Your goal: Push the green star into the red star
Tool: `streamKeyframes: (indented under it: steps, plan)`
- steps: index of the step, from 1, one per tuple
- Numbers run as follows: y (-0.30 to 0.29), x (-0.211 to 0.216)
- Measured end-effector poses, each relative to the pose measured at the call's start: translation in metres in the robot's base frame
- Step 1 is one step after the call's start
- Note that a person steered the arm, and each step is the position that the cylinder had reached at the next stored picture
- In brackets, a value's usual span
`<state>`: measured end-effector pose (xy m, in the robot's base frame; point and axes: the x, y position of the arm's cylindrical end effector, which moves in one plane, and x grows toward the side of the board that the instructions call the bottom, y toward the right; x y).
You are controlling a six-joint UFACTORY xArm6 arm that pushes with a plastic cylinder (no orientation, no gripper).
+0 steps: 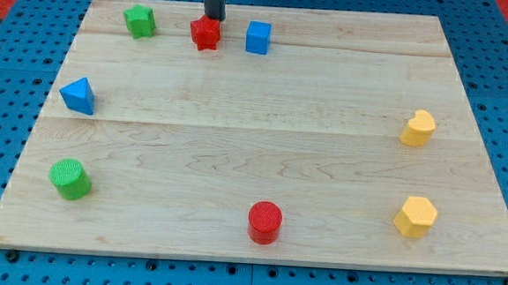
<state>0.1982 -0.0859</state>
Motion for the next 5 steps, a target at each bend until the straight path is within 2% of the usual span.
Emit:
streamKeyframes:
  steps: [1, 2, 3, 4, 5]
  plan:
    - [-0.055, -0.007]
    - [-0.115, 0.002]
    - [-0.147, 0.020]
    - [-0.088, 0.088]
    - [-0.012, 0.110]
